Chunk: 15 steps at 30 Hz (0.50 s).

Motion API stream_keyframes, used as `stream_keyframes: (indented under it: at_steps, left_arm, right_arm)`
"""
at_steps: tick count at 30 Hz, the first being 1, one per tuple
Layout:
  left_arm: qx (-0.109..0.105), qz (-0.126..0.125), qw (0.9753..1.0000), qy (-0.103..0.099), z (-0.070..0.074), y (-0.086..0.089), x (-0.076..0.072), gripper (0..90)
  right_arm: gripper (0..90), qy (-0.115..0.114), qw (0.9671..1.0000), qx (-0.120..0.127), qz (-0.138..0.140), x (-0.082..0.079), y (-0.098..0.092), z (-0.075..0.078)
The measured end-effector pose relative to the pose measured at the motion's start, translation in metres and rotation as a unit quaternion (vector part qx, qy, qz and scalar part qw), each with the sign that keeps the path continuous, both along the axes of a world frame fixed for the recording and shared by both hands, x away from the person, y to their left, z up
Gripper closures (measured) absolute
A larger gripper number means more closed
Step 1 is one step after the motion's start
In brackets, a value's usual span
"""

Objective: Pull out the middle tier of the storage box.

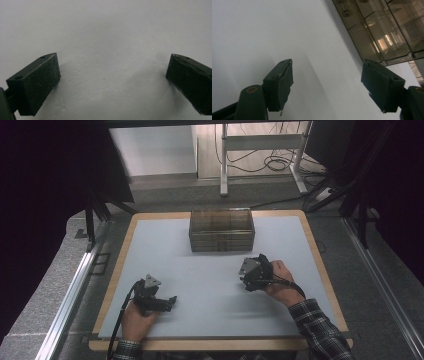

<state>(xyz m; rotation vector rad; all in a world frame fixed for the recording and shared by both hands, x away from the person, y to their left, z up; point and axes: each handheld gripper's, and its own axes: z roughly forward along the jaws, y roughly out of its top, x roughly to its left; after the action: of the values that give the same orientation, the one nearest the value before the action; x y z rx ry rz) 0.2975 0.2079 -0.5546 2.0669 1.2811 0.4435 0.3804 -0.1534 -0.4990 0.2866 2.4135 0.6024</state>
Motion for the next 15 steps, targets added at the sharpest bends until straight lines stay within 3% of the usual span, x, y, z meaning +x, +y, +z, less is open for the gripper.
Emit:
stream_keyframes:
  at_steps: [15]
  left_arm:
    - [-0.002, 0.001, 1.0000, -0.001, 0.000, 0.000, 0.000, 0.0]
  right_arm:
    - [37.4, -0.073, 0.9958, -0.053, 0.016, 0.005, 0.019, -0.002]
